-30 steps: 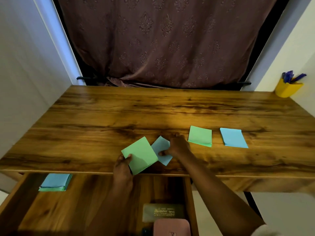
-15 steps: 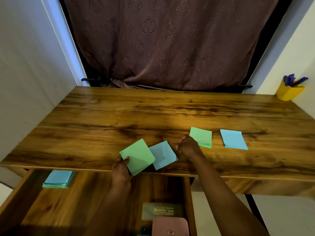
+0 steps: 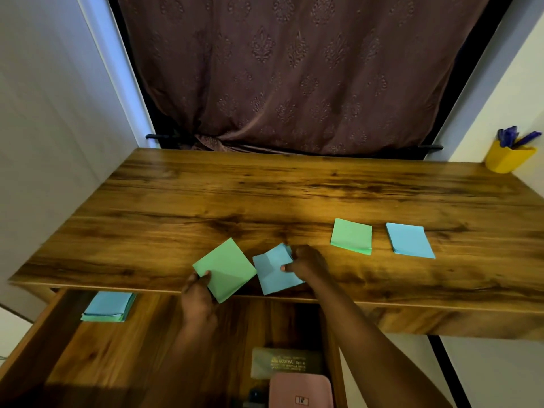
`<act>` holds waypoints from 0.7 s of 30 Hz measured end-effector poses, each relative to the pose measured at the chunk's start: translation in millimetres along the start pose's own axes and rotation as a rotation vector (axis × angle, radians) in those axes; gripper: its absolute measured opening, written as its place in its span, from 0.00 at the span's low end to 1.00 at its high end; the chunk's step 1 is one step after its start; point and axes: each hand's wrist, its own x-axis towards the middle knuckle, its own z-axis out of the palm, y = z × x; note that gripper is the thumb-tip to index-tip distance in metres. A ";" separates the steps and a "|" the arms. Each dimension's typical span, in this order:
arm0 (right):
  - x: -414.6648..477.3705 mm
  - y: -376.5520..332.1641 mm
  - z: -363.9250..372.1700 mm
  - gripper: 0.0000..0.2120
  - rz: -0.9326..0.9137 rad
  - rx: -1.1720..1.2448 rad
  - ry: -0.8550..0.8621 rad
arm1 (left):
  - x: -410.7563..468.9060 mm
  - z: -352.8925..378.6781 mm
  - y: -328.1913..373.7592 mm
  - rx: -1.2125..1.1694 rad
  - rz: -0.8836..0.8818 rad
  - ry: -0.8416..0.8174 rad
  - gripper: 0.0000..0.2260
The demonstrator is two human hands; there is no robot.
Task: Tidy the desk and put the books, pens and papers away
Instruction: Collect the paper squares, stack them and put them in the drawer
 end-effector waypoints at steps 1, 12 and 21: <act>-2.0 0.8 -1.8 0.21 0.003 0.078 -0.001 | -0.6 -1.8 0.3 -0.007 -0.003 0.002 0.16; -40.4 -13.4 -22.6 0.10 -0.120 0.841 0.046 | -16.8 15.5 -0.1 -0.001 -0.050 -0.207 0.13; -42.0 -14.7 10.1 0.10 -0.245 0.790 0.284 | -25.1 29.2 -4.5 0.019 -0.074 -0.294 0.09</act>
